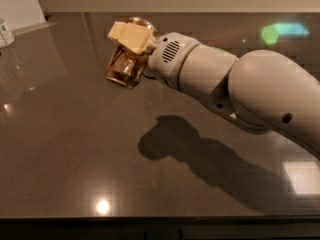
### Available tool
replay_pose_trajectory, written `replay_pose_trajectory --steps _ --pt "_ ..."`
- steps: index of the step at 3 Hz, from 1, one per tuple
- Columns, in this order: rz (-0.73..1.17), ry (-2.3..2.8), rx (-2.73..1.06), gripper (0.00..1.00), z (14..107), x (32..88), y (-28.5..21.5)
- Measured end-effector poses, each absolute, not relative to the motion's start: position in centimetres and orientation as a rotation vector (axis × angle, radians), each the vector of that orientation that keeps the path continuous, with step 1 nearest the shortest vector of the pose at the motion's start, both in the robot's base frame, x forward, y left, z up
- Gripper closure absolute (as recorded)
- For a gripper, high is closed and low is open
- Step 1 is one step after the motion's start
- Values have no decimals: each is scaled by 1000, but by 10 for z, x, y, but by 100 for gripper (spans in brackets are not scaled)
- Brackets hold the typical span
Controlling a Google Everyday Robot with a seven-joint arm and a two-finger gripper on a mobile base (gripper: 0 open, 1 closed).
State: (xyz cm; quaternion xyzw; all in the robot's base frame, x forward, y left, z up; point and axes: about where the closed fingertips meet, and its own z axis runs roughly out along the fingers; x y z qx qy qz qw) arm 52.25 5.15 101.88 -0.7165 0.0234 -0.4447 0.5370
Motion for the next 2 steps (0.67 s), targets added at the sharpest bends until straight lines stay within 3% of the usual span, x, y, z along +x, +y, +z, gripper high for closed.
replay_pose_trajectory --steps 2 --pt "-1216 -294 -1754 100 1014 518 59"
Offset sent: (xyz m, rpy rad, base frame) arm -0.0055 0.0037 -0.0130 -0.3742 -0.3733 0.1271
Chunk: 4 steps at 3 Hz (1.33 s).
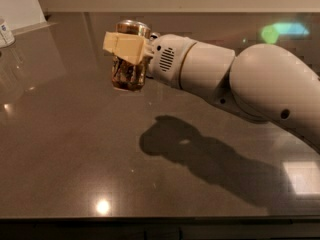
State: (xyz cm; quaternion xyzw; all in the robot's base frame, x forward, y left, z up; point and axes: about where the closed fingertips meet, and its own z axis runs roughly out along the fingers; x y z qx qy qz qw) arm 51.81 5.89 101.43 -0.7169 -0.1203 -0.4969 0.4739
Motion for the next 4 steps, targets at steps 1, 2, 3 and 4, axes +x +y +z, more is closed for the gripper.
replay_pose_trajectory --steps 1,2,3,4 --pt "-1325 -392 -1759 100 1005 516 54" --pt "-1439 -411 -1746 100 997 516 47" --pt "-1537 -428 -1741 100 988 517 40" --pt "-1609 -472 -1758 100 977 517 35"
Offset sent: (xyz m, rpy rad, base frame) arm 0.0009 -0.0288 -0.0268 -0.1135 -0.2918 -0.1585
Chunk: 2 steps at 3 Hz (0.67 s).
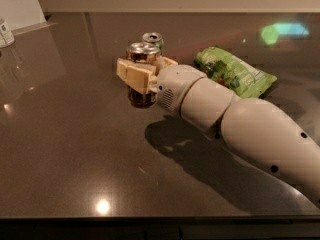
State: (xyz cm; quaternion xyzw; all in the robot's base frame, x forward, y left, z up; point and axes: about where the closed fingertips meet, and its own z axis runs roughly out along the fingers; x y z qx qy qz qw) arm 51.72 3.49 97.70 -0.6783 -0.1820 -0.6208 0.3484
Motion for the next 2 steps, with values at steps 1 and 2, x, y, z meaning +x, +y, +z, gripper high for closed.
replay_pose_trajectory --steps 1,2 --pt "-1659 -530 -1783 100 965 518 31" --pt "-1686 -578 -1801 100 951 518 29"
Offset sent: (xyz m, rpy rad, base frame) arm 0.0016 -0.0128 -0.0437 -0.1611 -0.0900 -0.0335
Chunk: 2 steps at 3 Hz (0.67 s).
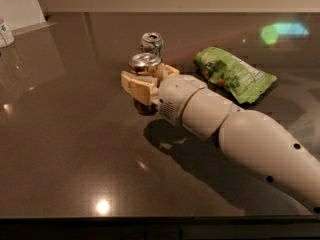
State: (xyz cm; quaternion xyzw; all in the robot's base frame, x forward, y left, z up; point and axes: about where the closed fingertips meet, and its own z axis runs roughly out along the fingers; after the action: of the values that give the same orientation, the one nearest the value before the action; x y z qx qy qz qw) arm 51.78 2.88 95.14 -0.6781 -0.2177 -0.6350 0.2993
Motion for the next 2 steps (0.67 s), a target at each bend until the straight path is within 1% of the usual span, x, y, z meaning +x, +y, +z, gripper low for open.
replay_pose_trajectory --steps 2 --pt "-1719 -649 -1817 100 928 519 27"
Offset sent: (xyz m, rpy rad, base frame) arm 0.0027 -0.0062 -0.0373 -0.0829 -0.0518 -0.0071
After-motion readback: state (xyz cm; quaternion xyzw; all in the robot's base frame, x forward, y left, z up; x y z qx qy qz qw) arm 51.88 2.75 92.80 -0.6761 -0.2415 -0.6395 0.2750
